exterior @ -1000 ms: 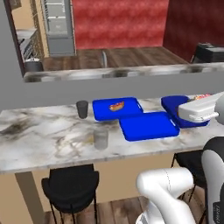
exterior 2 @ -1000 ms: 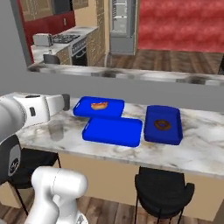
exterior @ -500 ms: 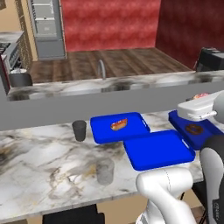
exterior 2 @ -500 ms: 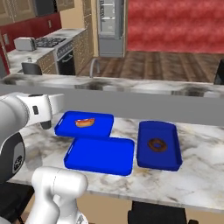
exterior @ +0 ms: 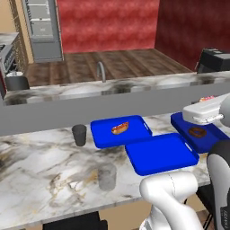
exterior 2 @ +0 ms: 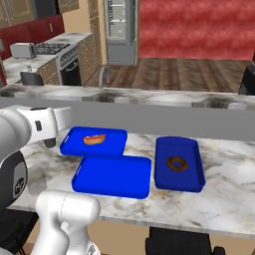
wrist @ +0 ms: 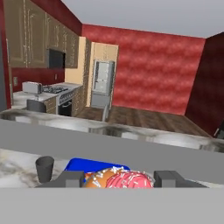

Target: Take the cupcake and cake from the fridge and place them on the empty tray on the dining counter.

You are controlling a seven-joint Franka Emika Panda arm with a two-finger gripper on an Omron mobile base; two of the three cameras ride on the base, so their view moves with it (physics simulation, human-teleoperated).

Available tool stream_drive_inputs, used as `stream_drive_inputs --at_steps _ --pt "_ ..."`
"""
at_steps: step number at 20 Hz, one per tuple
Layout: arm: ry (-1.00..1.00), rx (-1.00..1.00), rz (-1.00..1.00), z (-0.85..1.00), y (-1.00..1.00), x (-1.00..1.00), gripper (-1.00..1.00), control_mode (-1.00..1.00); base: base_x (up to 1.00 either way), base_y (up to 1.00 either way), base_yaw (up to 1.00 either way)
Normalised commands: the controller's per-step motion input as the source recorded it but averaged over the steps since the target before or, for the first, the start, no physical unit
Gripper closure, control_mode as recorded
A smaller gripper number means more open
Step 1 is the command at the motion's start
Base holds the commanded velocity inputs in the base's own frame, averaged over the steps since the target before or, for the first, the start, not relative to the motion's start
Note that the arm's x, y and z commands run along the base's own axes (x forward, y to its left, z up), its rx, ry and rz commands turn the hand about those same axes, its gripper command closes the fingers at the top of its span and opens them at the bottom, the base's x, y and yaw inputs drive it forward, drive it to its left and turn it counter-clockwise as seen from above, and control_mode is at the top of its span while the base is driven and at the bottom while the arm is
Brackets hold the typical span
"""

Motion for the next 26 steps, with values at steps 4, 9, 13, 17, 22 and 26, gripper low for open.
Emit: stream_drive_inputs --at_steps 4,9,13,17,22,26 --pt "0.0 0.0 0.0 0.0 0.0 0.0 1.0 1.0 0.27 0.0 0.0" --pt "0.0 0.0 0.0 0.0 0.0 0.0 1.0 1.0 0.14 0.0 0.0" --pt "0.03 0.0 0.0 0.0 0.0 0.04 1.0 -1.0 0.11 0.0 0.03" --pt "0.32 0.0 0.0 -0.01 -0.01 0.12 1.0 -1.0 0.0 0.0 0.0" --pt "0.31 0.0 0.0 -0.08 -0.02 0.08 1.0 -1.0 0.0 0.0 0.0" --pt "0.16 0.0 0.0 -0.1 0.0 0.04 1.0 -1.0 0.0 0.0 0.0"
